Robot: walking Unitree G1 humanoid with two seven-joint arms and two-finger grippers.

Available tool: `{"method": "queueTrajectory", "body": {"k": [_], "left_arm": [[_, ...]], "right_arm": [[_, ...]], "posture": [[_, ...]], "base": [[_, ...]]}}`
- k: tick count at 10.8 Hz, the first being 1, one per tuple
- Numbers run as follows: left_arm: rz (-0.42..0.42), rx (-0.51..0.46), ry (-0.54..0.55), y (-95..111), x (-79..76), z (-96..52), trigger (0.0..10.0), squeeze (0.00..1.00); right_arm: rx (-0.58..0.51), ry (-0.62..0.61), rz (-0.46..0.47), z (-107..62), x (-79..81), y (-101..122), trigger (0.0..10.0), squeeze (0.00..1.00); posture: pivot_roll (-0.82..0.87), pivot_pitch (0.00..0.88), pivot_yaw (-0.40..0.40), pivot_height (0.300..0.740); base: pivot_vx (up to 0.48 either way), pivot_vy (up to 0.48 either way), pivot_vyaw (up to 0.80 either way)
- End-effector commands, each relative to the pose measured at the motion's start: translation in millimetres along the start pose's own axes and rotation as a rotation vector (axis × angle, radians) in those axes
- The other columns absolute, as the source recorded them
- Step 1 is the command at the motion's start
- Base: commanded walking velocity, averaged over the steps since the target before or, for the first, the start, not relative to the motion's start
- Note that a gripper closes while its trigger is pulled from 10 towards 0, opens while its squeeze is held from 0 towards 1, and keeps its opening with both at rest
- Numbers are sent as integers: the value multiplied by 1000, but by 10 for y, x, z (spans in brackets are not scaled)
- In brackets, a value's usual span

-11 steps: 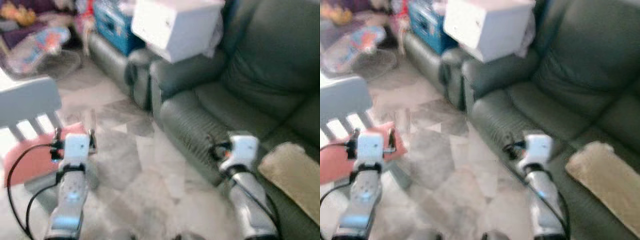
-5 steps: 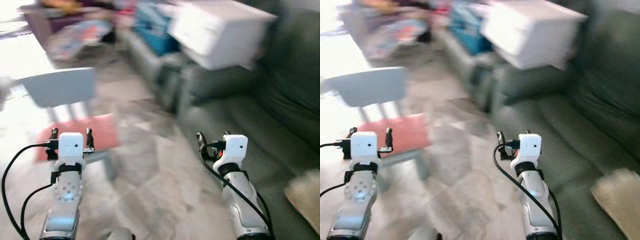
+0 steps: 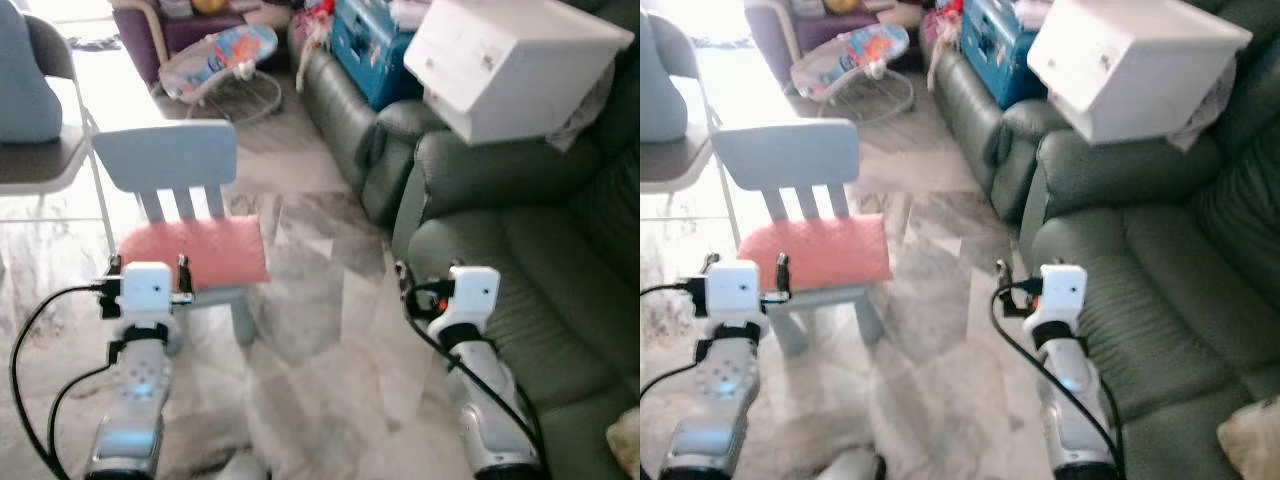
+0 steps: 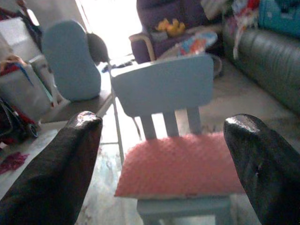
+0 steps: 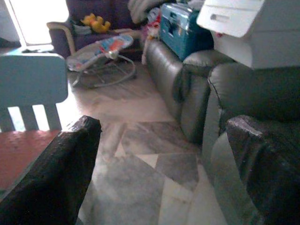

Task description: Move the pillow to the sofa

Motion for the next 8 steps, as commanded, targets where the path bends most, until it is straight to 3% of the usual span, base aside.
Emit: {"method": "queueTrajectory", "body": {"k": [1,2,5,6,8], "left_arm": [[-17,6,-19,-20,-45,-33,10000,0],[-62,27,-33,-52,-70,-53,10000,0],[-56,27,-93,-52,-92,-91,10000,0],[-159,71,-114,-120,-88,-144,10000,0],[-128,105,-78,-297,-18,-215,10000,0]], "right_arm": [[-17,-12,-4,-2,-65,43,10000,0],[-17,-15,-1,-3,-68,44,10000,0],[-18,-27,13,-27,-71,39,10000,0],[15,-87,40,-68,-174,-45,10000,0],[76,-104,43,-138,-203,-232,10000,0]], "posture": [[53,5,-54,740],[52,9,-52,740],[52,14,-47,740],[55,18,-52,740],[58,24,-65,740]], "base": [[0,0,800],[0,0,800],[0,0,798],[0,0,781],[0,0,775]]}}
Point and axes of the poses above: a point about 5 cm out from each wrist's last joint towards the gripper, its own z axis pointing out of the wrist towards the gripper, its own y axis along the axis of the wrist's last joint, x = y × z, the point moved 6 cm from there along z, pointing out of the wrist towards the gripper, and after that the axes turned 13 degrees about -z, right-handed, at the moved point
